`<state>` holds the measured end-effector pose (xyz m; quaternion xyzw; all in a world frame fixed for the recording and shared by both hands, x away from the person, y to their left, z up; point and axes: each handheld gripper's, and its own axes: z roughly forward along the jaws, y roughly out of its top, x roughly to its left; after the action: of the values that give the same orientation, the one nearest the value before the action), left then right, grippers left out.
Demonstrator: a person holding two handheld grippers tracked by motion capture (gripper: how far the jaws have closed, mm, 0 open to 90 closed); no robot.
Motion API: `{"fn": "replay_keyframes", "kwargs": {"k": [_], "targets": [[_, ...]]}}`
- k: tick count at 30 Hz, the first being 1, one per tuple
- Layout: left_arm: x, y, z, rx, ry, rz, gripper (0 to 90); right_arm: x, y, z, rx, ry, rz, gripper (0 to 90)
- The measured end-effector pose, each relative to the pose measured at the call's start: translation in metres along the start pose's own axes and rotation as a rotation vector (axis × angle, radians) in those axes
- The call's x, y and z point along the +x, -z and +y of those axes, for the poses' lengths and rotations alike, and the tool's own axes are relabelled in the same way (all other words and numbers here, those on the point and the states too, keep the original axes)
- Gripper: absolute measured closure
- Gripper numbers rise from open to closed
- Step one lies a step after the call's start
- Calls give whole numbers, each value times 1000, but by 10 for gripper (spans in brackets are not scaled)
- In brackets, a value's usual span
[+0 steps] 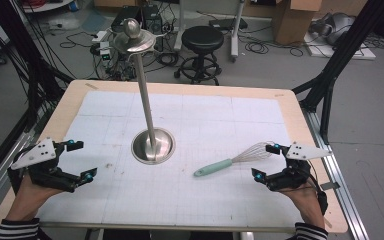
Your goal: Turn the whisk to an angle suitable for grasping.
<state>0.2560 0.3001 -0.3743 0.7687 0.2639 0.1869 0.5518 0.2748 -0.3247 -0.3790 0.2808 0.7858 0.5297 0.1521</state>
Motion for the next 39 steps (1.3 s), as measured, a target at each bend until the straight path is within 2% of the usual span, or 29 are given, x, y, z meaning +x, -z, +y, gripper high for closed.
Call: {"fn": "replay_keyframes", "kwargs": {"k": [6,11,15,21,26,31,37,39], "targets": [[0,-1,0,0,2,-5,17,2,-2,9,0,8,-14,6],[0,1,1,-3,3,-1,17,1,-7,22,23,42,10,6],[1,2,2,-3,-2,0,17,0,-12,34,71,64,29,6],[0,1,1,10,-3,-1,17,0,-23,53,138,125,99,6],[-1,0,1,22,-12,0,17,-2,-28,66,173,162,126,6],[-1,1,1,15,-12,0,17,2,-36,80,256,228,153,6],[-1,0,0,25,-13,-3,17,5,-47,91,356,270,197,6],[-1,0,0,27,-14,-5,17,5,-49,93,369,277,208,6]]}}
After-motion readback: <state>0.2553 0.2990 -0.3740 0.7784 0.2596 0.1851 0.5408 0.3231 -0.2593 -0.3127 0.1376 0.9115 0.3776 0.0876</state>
